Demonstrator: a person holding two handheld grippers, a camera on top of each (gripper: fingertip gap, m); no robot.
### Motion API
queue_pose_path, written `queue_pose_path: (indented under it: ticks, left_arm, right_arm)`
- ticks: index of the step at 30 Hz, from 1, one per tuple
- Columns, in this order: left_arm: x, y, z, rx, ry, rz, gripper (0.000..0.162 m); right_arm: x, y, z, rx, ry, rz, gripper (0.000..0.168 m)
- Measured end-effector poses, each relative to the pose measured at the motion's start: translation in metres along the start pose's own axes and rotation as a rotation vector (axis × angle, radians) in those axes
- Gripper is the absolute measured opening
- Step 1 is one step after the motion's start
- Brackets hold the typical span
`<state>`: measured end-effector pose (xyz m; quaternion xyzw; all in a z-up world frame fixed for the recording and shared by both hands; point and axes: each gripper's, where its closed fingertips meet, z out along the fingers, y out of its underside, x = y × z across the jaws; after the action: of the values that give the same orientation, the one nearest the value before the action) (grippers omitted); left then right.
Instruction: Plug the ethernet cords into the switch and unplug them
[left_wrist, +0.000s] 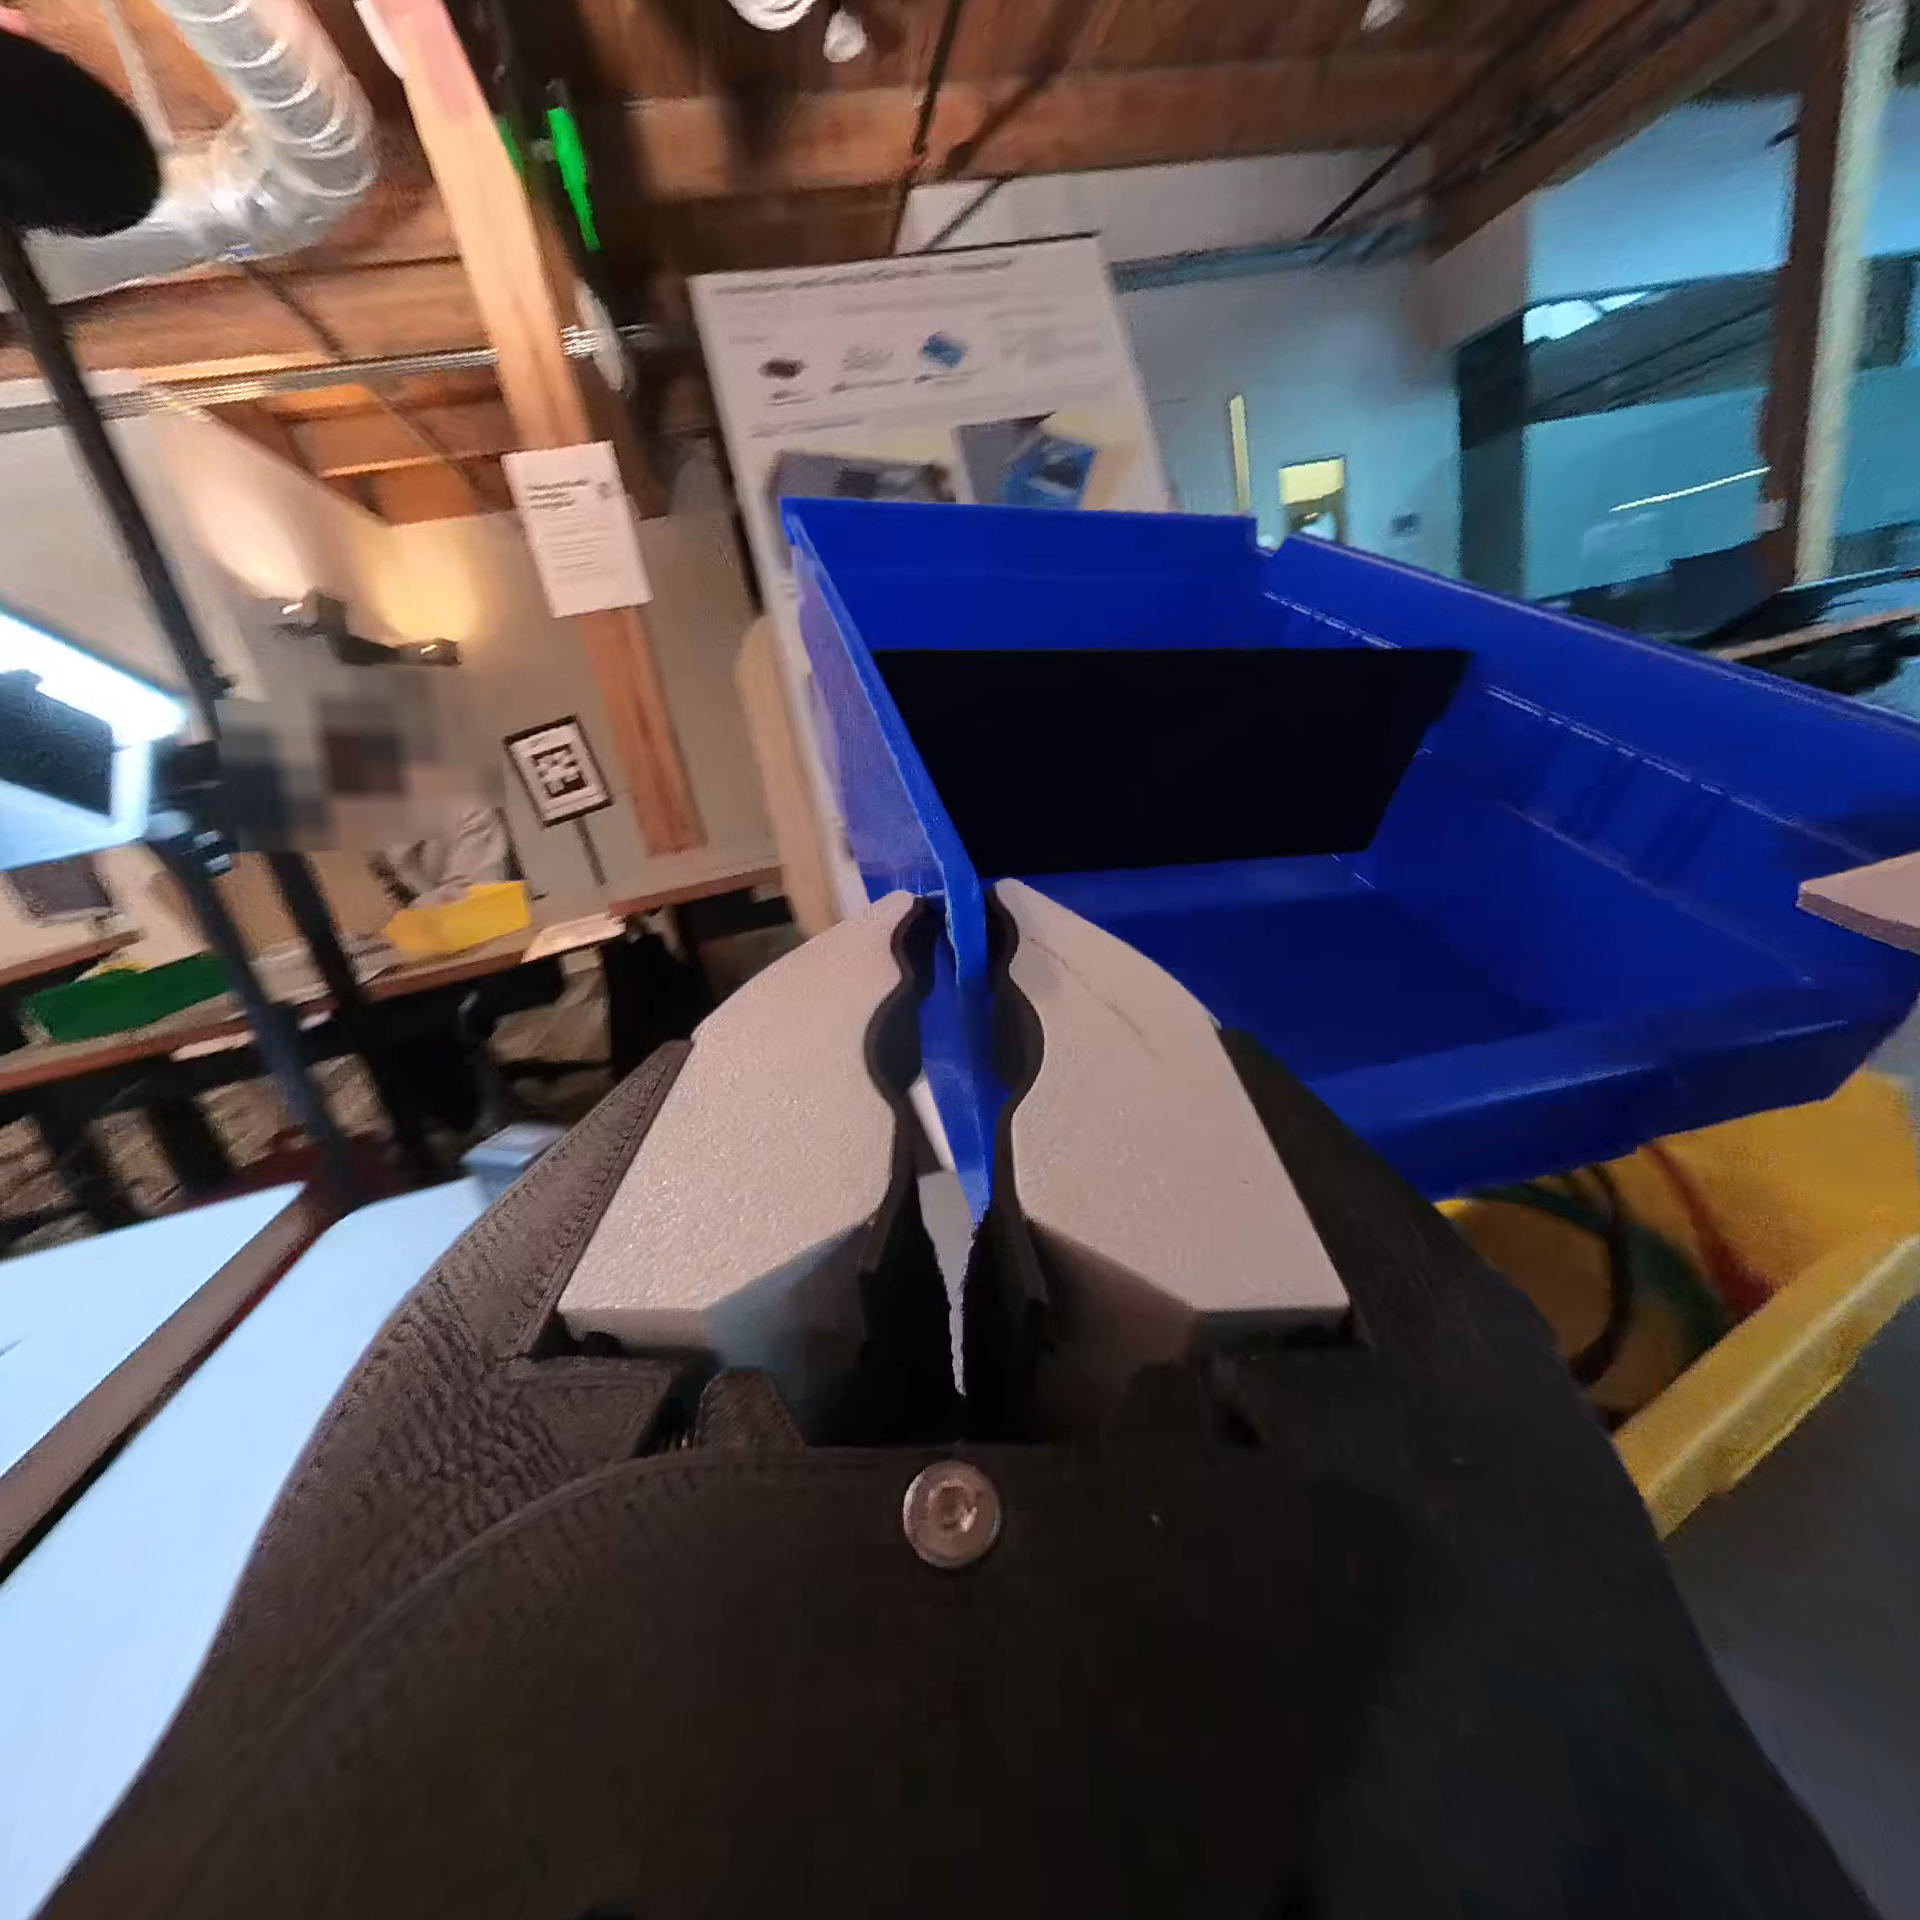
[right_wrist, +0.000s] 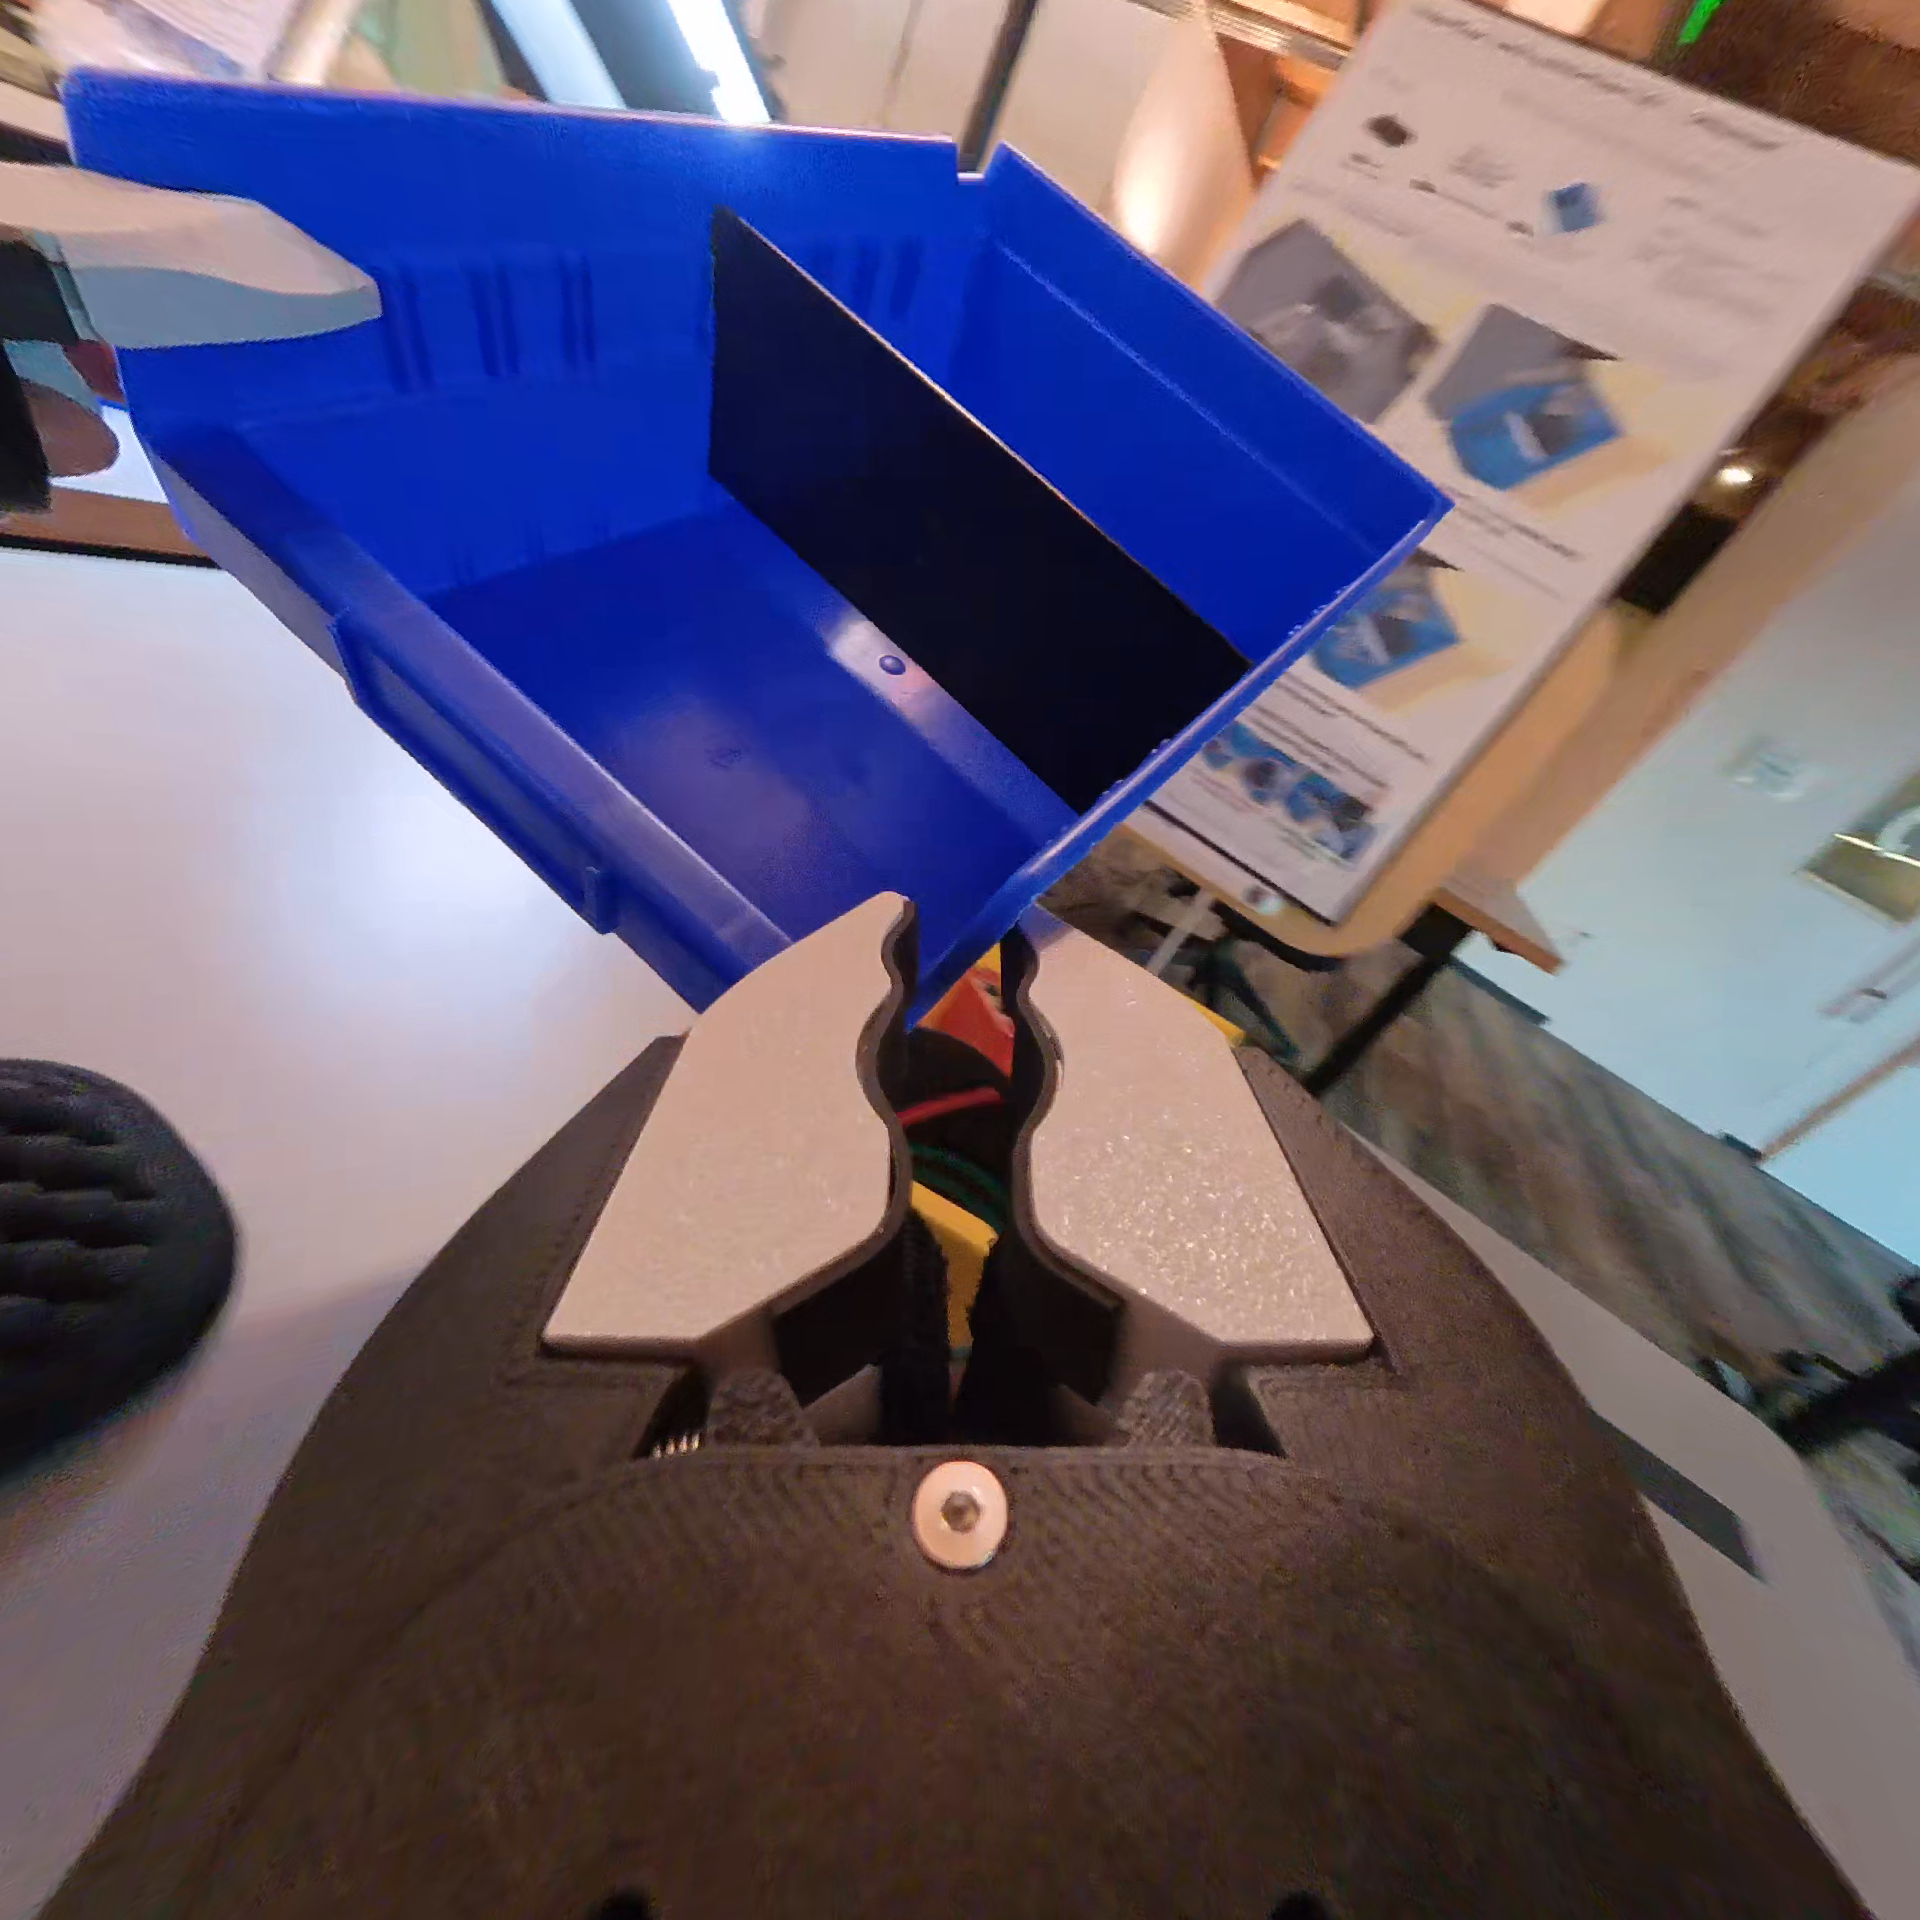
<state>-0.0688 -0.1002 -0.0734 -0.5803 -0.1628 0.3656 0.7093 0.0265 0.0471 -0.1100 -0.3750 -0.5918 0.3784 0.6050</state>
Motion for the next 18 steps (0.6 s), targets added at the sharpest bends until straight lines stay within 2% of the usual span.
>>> queue_pose_path:
  ticks: [5, 10, 18]
  left_arm:
    - [0.082, -0.006, 0.05, 0.0, 0.186, -0.067, 0.011]
    - [0.172, -0.003, 0.09, -0.044, 0.348, -0.094, 0.011]
    - [0.304, 0.01, 0.112, -0.073, 0.513, -0.051, 0.013]
  right_arm:
    - [0.071, 0.026, -0.047, -0.054, 0.15, 0.019, 0.016]
    - [0.131, 0.069, -0.096, -0.148, 0.26, 0.071, 0.015]
    - [0.197, 0.144, -0.181, -0.267, 0.435, 0.181, 0.013]
